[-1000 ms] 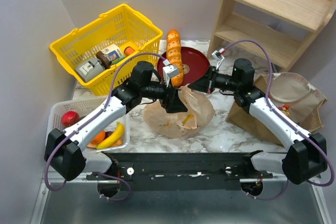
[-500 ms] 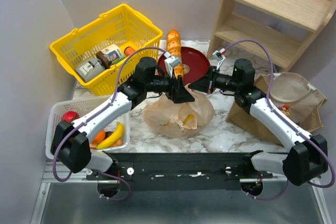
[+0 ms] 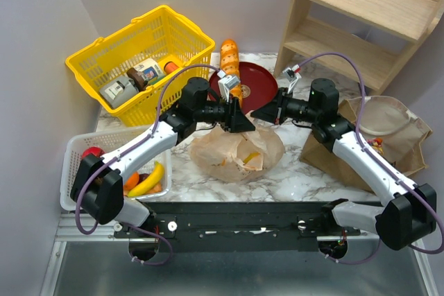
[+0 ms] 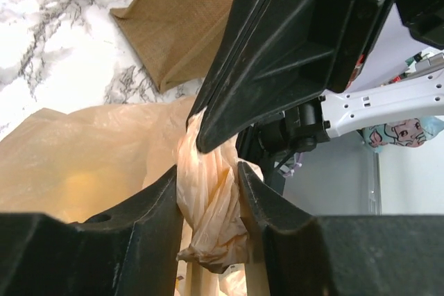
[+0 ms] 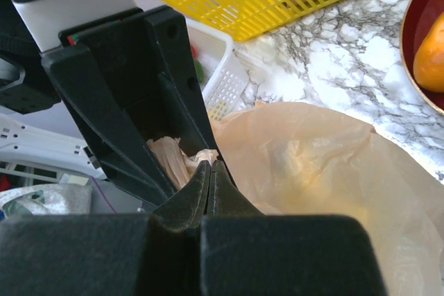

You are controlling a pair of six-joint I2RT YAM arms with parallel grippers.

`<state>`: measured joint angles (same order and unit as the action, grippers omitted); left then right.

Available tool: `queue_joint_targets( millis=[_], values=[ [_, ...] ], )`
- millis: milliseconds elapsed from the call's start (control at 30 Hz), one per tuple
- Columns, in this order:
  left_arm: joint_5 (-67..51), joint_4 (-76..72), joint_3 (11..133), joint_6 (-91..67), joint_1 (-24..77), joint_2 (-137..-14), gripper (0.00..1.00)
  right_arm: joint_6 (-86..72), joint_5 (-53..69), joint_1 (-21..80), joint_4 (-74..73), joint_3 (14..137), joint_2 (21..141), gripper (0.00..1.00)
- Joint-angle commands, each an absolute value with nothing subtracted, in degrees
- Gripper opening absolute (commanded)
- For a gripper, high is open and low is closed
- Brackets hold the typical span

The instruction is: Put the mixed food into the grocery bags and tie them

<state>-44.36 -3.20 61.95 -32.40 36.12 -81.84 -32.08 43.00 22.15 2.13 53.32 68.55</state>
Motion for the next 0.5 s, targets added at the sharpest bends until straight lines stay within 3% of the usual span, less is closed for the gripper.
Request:
queue_joint_targets(
  millis=[0,267,467],
  values=[
    [-43.86,-0.8,60.38,-30.5,36.39,-80.69,0.41,-29.36,39.2,22.33,0.18,55.98,67.06,0.01],
    [-43.95,-0.35,57.84,-29.71,35.33,-78.58,0.37,-28.3,37.36,22.41,-3.25,56.69,66.45,0.01],
    [-43.86,-0.44,56.78,-29.44,34.54,-77.34,0.28,-27.51,36.83,22.41,-4.04,56.95,65.83,0.01]
  ],
)
